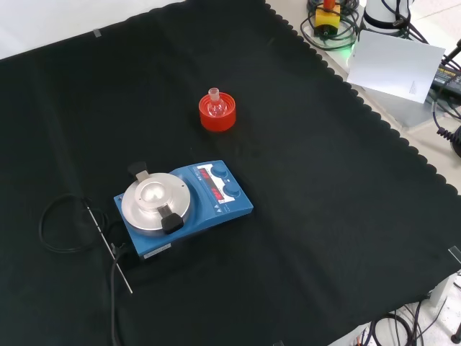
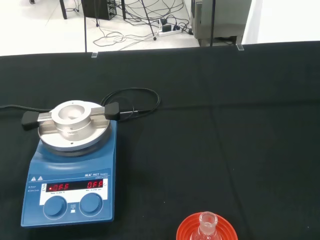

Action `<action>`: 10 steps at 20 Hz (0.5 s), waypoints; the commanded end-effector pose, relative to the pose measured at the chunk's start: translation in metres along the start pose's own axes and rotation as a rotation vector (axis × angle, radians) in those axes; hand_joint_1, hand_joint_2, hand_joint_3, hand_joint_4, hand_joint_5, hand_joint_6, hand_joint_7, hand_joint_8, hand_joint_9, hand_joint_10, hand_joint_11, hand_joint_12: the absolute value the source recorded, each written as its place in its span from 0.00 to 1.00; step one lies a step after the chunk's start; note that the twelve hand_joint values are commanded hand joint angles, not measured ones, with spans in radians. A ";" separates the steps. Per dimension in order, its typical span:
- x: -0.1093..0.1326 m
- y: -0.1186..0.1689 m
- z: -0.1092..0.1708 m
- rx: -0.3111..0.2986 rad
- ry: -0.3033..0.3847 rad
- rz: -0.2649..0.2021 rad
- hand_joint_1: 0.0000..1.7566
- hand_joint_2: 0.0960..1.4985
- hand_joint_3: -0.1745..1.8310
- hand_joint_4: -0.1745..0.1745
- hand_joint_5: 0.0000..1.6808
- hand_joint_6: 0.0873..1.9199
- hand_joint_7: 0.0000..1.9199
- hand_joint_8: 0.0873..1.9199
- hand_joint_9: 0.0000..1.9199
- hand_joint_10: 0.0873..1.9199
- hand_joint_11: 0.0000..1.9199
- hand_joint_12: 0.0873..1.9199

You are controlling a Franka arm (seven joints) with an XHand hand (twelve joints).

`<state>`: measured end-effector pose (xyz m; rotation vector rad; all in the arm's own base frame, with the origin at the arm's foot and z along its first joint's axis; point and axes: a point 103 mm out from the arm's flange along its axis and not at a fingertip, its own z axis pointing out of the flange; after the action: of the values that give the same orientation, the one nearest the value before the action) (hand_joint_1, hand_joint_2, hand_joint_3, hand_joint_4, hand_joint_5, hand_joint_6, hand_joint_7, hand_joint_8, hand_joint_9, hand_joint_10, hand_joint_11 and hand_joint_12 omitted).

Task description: Pick up the round-bottom flask.

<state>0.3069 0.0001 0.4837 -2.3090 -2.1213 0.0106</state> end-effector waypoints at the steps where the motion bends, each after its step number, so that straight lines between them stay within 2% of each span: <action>1: 0.000 0.000 0.000 -0.009 -0.007 0.002 0.22 0.69 0.40 0.40 0.15 0.17 0.14 0.40 0.20 0.45 0.13 0.68; 2: -0.001 0.000 0.000 -0.009 -0.008 0.003 0.14 0.76 0.35 0.41 0.15 0.17 0.07 0.35 0.14 0.40 0.07 0.70; 4: -0.002 0.001 0.000 -0.009 -0.007 0.004 0.09 0.82 0.27 0.42 0.15 0.16 0.03 0.30 0.09 0.35 0.03 0.71; 10: -0.008 0.003 0.001 -0.007 0.004 0.018 0.07 0.86 0.24 0.43 0.16 0.15 0.02 0.28 0.08 0.34 0.02 0.71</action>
<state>0.3204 0.0019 0.4714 -2.2809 -2.1082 0.0643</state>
